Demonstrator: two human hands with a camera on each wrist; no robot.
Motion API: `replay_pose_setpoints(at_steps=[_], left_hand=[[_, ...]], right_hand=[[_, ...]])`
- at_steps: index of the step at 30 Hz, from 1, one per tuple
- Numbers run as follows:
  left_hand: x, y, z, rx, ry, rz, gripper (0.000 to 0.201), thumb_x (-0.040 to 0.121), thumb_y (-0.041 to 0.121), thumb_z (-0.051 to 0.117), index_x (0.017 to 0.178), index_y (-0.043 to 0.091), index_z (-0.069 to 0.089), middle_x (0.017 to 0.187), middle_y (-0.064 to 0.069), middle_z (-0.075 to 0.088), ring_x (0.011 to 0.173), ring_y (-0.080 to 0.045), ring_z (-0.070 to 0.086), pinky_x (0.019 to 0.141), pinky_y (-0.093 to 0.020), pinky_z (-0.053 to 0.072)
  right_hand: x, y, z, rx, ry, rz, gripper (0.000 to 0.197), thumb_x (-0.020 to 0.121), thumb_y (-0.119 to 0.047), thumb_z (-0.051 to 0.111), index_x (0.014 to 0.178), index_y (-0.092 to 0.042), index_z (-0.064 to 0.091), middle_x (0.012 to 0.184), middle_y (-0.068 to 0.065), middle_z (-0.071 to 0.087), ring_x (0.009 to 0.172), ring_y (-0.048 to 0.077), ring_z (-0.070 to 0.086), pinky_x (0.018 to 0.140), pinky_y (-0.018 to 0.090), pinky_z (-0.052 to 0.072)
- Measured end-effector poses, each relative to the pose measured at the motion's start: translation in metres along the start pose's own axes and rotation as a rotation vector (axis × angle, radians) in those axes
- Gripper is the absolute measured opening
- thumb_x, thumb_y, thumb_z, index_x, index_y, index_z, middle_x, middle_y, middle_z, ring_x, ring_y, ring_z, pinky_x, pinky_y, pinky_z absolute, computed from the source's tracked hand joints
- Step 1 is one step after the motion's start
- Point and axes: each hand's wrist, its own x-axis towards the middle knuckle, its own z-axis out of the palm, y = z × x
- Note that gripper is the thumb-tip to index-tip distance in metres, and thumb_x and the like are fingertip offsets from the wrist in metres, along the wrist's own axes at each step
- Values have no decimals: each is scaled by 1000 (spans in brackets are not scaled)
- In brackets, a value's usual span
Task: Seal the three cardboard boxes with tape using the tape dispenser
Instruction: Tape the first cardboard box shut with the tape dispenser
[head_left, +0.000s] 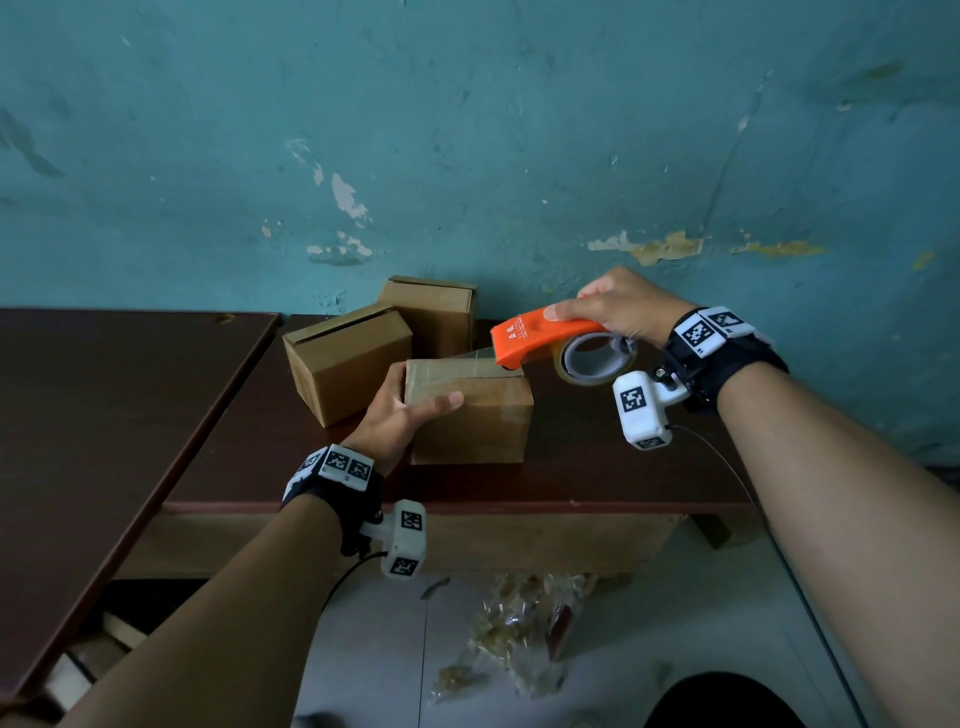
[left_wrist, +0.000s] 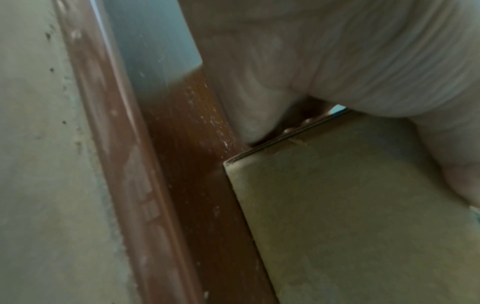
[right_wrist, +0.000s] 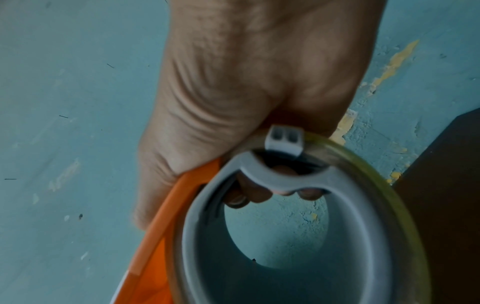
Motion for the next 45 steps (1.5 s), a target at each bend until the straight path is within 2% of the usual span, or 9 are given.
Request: replay_pose_setpoints(at_steps=[5,9,14,20,24,27,34,39,45], left_hand=[[1,1,0,4,-3,-8,109,54,53,92,148,31,42,136,-6,61,123,-29,62,93,-44,57],[-1,2,2,2,-8,1,112,53,53,90,150,28,40,135,-6,60,121,-28,62,88,-40,57],[0,3,2,11,-10,6,112,54,53,90,150,26,40,136,-7,61,121,-27,63,86,-36,55],[0,2,1,16,-13,5,111,54,53,91,149,27,41,136,-7,61,122,-28,63,90,-40,56],[0,2,1,10,-13,11,113,53,53,91,150,25,41,136,-7,61,123,-28,63,95,-43,56],[-2,4,4,3,-12,6,112,52,52,90,149,27,42,134,-6,61,121,-27,62,95,-44,56],[-5,8,7,-5,-13,-4,113,51,50,90,150,29,40,133,-4,60,120,-26,62,96,-46,56],[-7,8,8,-5,-15,-2,116,50,51,90,152,28,39,134,-4,60,120,-26,62,100,-49,55],[-8,10,8,-7,-25,5,115,50,51,89,151,28,39,133,-4,61,120,-25,62,97,-44,55]], right_hand=[[-2,0,-1,-10,-5,-17,52,86,-53,82,71,-10,57,58,7,42,39,13,39,45,26,29],[-2,3,-2,-1,-17,-16,52,86,-53,82,73,-8,59,55,4,39,42,14,37,50,29,30],[-2,8,-2,10,-7,-18,52,86,-52,82,71,-8,59,50,-1,38,41,15,38,44,24,30],[-2,13,-1,17,-15,-17,52,84,-53,83,75,-8,61,55,5,40,44,17,40,50,28,33],[-8,27,-19,7,15,23,58,75,-63,83,72,-10,61,56,4,41,44,16,42,49,28,36],[-16,44,-33,29,52,62,54,81,-55,84,70,-9,59,56,6,41,42,18,44,44,24,38],[-21,54,-31,59,46,65,52,83,-53,84,60,-15,56,52,1,47,46,18,48,49,26,40],[-23,53,-34,59,47,52,50,84,-53,83,68,-10,61,54,3,46,43,16,48,44,22,41],[-25,56,-35,51,23,58,63,68,-69,83,71,-9,64,61,11,49,48,19,49,51,26,40]])
